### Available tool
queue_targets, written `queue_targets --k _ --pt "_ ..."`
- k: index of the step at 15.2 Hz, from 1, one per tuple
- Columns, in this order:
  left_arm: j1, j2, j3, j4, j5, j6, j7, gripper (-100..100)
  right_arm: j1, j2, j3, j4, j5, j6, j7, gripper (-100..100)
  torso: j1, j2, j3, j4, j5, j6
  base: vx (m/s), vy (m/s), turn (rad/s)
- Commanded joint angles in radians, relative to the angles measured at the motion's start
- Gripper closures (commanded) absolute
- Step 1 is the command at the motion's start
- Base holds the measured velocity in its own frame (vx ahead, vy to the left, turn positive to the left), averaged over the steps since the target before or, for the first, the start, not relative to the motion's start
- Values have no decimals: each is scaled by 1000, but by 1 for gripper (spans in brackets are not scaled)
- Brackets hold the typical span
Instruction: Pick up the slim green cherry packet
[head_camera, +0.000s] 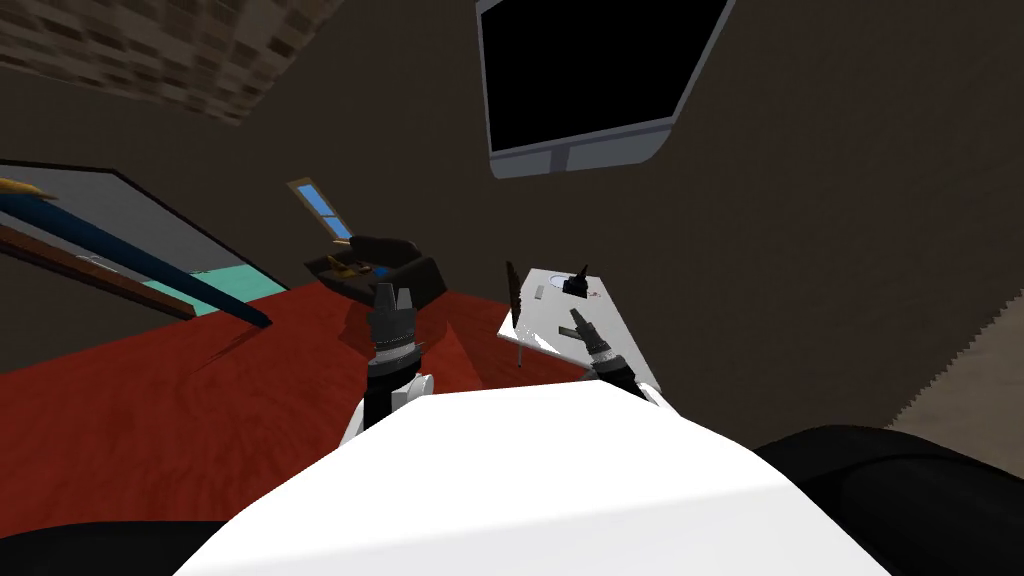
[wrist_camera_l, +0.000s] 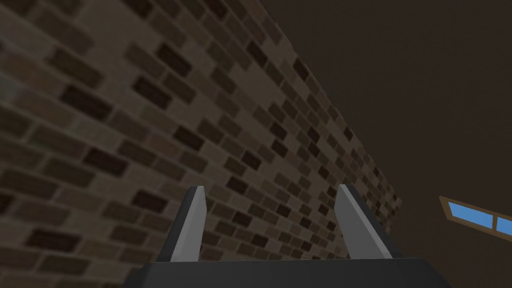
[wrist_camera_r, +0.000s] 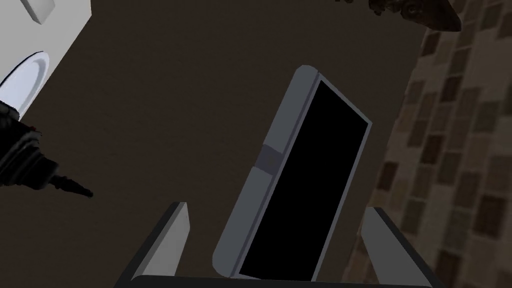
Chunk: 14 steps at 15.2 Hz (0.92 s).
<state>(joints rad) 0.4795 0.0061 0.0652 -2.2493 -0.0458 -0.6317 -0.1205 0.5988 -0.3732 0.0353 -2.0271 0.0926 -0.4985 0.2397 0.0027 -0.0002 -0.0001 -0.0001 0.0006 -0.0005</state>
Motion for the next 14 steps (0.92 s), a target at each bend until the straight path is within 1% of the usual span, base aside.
queue_targets --k 1,2,3,4,5,6,7,8,9,10,11,12,13,14 --pt "0 0 0 0 0 0 0 0 -1 -44 0 39 15 -5 13 -100 0 0 0 0 0 0 11 44 158" --pt "0 0 0 0 0 0 0 0 9 -69 -3 69 32 -10 25 -100 0 0 0 0 0 0 7 47 182" --pt "0 0 0 0 0 0 0 0 9 -90 -3 77 32 -10 25 -100 0 0 0 0 0 0 10 44 144" --pt "0 0 0 0 0 0 0 0 9 -90 -3 77 32 -10 25 -100 0 0 0 0 0 0 9 29 40" --pt "0 0 0 0 0 0 0 0 20 -125 -5 117 50 -15 38 -100 -1 0 0 0 0 0 10 36 133" --pt "0 0 0 0 0 0 0 0 20 -136 -5 117 50 -15 38 -100 -1 0 0 0 0 0 11 36 161" --pt "0 0 0 0 0 0 0 0 31 -165 -7 150 69 -20 52 -100 -1 0 0 0 0 0 16 42 228" --pt "0 0 0 0 0 0 0 0 31 -182 -7 158 69 -20 52 -100 -1 -1 0 0 0 0 20 42 194" --pt "0 0 0 0 0 0 0 0 43 -207 -9 195 89 -26 66 -100 0 -1 -1 0 0 0 21 50 215" --pt "0 0 0 0 0 0 0 0 43 -227 -9 200 89 -26 66 -100 0 -1 -1 0 0 0 20 48 170" --pt "0 0 0 0 0 0 0 0 43 -228 -9 200 89 -26 66 -100 0 -1 -1 0 0 0 15 32 36" --pt "0 0 0 0 0 0 0 0 55 -262 -10 244 109 -31 80 -100 0 -1 0 0 0 1 18 36 125" --pt "0 0 0 0 0 0 0 0 55 -274 -10 244 109 -31 80 -100 0 -1 0 0 0 0 17 36 172" --pt "0 0 0 0 0 0 0 0 67 -300 -12 281 130 -37 95 -100 -1 -1 0 0 0 0 16 42 266"
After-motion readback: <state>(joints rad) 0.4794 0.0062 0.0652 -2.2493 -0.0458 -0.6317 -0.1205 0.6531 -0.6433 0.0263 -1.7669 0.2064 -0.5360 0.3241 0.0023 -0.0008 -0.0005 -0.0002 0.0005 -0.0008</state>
